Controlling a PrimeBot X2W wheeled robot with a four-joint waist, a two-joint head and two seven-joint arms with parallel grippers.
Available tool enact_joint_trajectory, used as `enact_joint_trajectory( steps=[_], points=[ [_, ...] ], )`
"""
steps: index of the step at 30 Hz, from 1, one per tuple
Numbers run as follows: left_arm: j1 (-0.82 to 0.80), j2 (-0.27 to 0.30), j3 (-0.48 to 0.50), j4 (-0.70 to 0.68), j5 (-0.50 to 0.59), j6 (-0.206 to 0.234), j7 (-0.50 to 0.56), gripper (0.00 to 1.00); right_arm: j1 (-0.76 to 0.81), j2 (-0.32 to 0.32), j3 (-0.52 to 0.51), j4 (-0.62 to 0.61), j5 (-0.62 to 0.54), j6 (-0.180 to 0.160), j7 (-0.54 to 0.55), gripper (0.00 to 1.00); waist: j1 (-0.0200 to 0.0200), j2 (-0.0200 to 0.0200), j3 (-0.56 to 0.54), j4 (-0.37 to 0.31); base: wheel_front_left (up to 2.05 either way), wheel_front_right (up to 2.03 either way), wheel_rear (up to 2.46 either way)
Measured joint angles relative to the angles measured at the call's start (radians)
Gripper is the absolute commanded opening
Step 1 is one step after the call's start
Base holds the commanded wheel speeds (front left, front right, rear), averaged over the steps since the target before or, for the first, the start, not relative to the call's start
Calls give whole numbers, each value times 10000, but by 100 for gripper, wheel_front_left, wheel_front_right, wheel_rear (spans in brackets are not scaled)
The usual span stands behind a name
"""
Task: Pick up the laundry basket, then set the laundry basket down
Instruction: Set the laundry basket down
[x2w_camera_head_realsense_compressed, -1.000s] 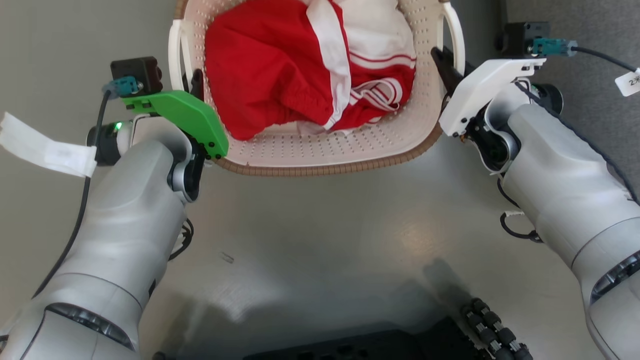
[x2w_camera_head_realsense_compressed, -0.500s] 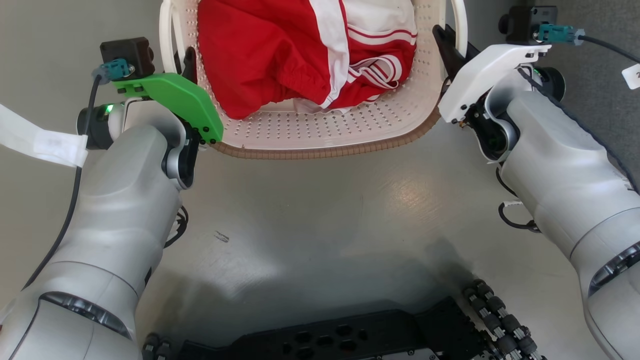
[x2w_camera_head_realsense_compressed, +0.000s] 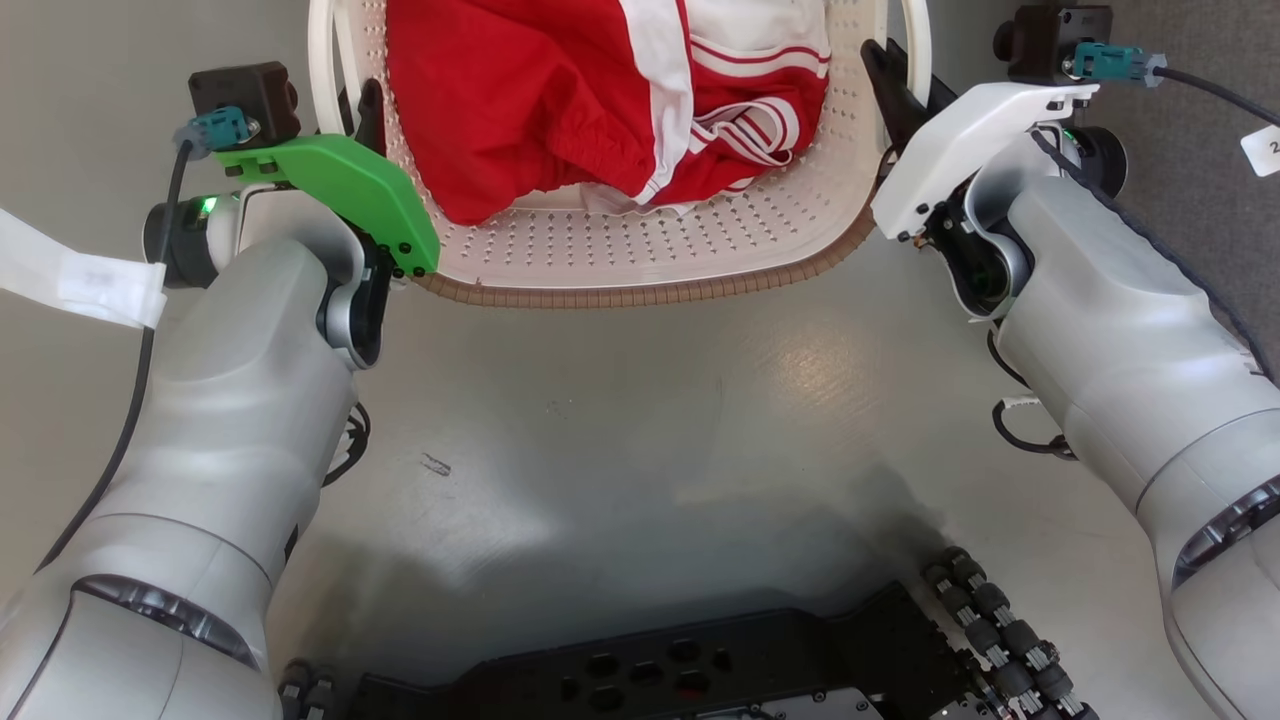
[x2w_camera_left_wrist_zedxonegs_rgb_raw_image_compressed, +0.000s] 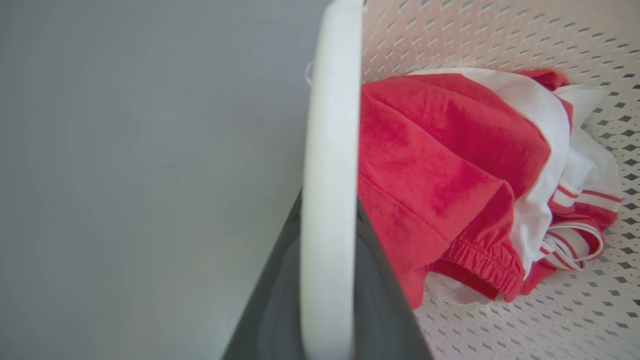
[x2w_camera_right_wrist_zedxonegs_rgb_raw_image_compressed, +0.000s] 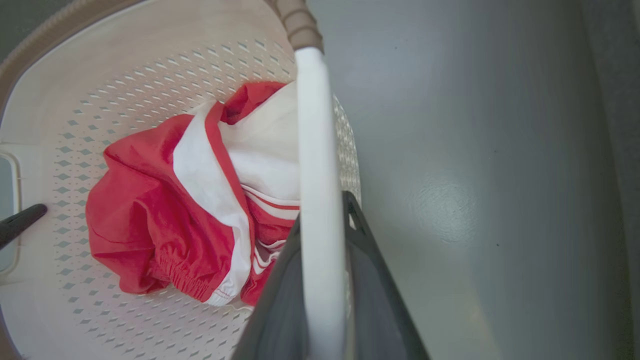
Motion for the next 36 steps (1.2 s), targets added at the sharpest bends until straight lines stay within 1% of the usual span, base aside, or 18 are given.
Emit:
enact_joint_trajectory(
  steps=[16,17,18,19,20,21,22,24,36],
  points=[
    [-227,2,-38,36,2,-63,-178,0,-198,0,109,136,27,2,-94,0,-1,0,199,-18,0,0,0],
    [-239,2,-38,36,0,-65,-178,0,-199,2,109,146,33,2,-96,15,-1,0,205,-18,0,0,0],
    [-245,2,-40,40,0,-65,-180,0,-203,4,107,157,40,2,-98,64,-1,0,208,-18,0,0,0],
    [-247,4,-44,58,2,-67,-209,17,-210,8,107,159,42,12,-136,100,-1,0,209,-18,0,0,0],
    [-250,8,-48,79,0,-92,-222,42,-223,29,107,159,42,17,-155,100,-1,0,210,-18,0,0,0],
    [-259,6,-54,107,0,-96,-203,95,-241,69,111,157,42,48,-167,100,-1,0,209,-19,0,0,0],
    [-256,-25,-77,159,0,-109,-155,100,-250,113,113,157,48,98,-171,100,0,0,206,-20,0,0,0],
    [-244,-69,-111,203,-2,-182,-153,100,-251,205,123,157,115,102,-171,100,0,0,185,-24,0,0,0],
    [-195,-82,-255,328,-88,-196,-153,100,-258,293,140,468,213,113,-173,100,0,0,-136,-59,0,0,0]
  ],
)
